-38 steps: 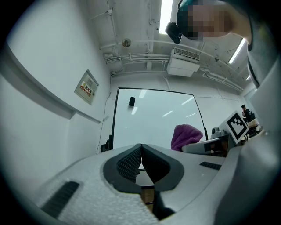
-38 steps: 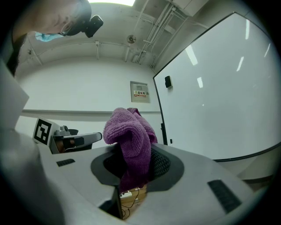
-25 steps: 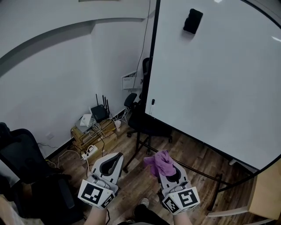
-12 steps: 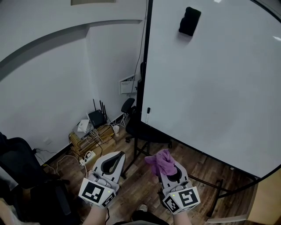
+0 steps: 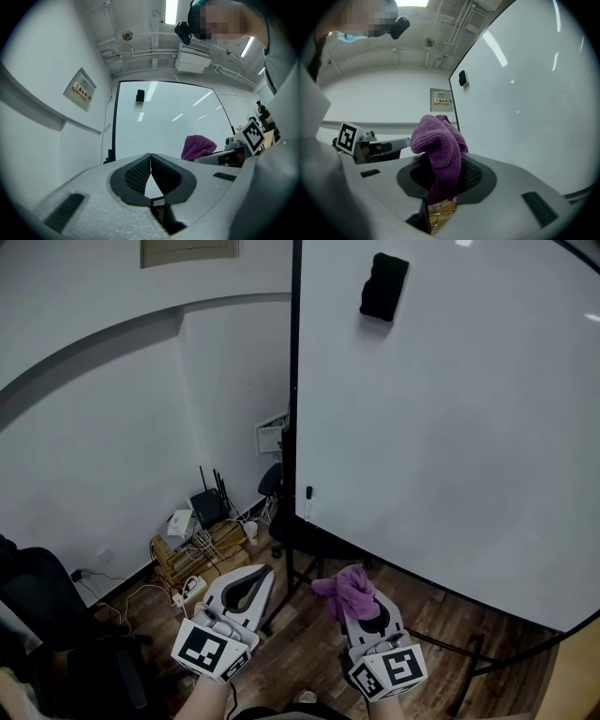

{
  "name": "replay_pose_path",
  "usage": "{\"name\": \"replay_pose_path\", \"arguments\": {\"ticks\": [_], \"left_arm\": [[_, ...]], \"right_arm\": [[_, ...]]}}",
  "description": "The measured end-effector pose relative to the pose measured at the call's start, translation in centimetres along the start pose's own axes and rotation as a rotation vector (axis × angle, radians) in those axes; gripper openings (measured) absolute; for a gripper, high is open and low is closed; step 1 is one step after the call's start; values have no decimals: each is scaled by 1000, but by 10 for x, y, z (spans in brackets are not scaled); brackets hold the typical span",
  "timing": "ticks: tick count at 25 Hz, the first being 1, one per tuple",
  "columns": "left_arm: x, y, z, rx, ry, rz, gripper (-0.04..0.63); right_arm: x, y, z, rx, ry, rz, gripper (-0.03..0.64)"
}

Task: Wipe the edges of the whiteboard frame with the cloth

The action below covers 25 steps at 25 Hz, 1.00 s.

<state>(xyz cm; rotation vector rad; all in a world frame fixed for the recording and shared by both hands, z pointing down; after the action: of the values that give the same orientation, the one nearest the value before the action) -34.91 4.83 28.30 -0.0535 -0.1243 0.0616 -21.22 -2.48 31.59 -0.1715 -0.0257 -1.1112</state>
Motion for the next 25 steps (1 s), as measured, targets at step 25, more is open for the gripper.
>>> {"name": "replay_pose_path", "arguments": {"ticks": [25], "left_arm": [[-21,-73,6,14,13,163,17]], "right_arm": [[32,-38,-1,-29,-17,129,97]]}}
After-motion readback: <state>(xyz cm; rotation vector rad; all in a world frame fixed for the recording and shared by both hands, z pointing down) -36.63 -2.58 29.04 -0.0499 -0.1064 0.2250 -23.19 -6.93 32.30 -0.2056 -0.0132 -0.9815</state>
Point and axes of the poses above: the fingertips, and each gripper's own axes: y backward along the fingers, x to its right, z out of its underside, the point moved 2 cm from there along y, backward along the fingers, and after that the axes turned 14 degrees about -x, right-handed, at the moved point
